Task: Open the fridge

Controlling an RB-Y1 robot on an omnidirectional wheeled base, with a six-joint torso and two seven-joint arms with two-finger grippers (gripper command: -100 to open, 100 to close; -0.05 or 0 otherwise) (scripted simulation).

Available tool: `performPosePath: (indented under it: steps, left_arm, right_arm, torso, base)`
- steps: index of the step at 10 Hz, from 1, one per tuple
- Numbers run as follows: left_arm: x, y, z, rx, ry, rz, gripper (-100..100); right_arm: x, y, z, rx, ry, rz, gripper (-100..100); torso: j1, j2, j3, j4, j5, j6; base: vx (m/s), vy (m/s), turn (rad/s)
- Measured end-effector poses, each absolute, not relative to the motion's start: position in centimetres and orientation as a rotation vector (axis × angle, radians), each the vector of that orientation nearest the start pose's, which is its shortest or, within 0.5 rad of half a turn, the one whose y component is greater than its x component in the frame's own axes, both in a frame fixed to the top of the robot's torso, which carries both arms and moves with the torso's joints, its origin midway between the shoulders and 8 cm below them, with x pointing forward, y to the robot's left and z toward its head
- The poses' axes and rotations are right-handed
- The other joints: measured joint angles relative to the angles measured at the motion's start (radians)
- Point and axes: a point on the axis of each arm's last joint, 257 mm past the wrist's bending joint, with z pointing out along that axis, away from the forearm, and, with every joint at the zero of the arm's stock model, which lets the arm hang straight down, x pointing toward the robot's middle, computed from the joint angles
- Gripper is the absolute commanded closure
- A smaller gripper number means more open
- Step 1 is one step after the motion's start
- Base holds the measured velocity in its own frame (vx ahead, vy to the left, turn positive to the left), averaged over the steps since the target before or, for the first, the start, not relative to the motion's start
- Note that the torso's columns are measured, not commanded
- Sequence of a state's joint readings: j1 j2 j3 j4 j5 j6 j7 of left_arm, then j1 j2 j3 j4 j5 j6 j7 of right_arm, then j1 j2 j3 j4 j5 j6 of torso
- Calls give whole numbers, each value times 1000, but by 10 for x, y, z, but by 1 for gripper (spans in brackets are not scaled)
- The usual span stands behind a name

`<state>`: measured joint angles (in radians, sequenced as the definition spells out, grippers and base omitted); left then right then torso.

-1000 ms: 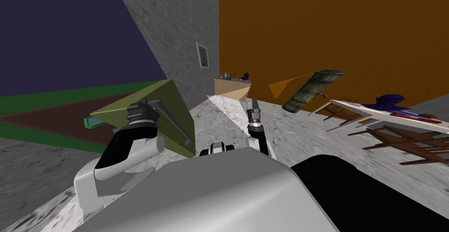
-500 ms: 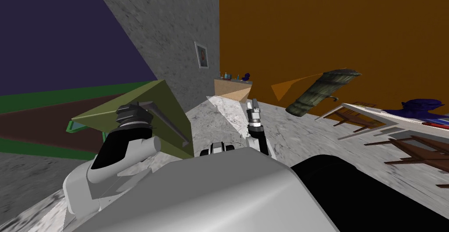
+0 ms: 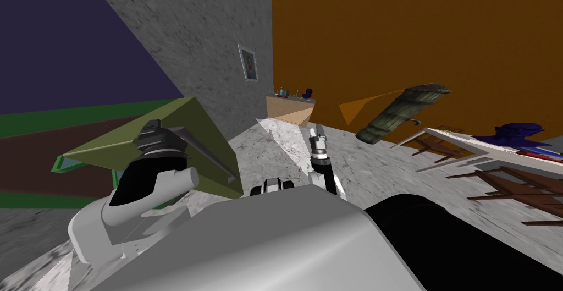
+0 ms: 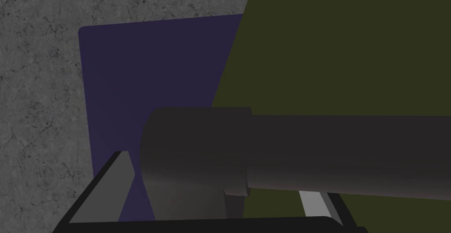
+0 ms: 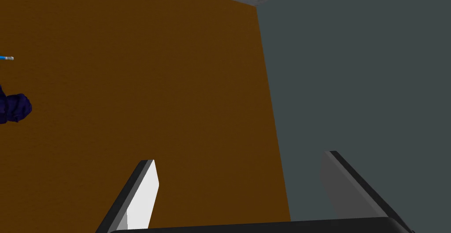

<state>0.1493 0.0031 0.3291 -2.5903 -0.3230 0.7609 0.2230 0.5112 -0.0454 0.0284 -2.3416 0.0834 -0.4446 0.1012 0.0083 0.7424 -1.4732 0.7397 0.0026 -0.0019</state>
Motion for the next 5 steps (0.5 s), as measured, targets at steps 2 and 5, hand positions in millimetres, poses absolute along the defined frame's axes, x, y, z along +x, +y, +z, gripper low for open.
performPosePath:
  steps: [2,5]
  left_arm:
    - [378,438,35,-1269,695,-761,-100]
    - [380,445,43,-1281,687,-740,-100]
  right_arm:
    - [343,-256,36,538,720,1178,0]
    - [343,-256,36,538,720,1178,0]
  torso:
    - [-12,-6,-4,-2,-4,3]
    - [-11,-6,-5,0,-6,4]
  base:
    - [-45,16,-63]
    - [-29,-7,-63]
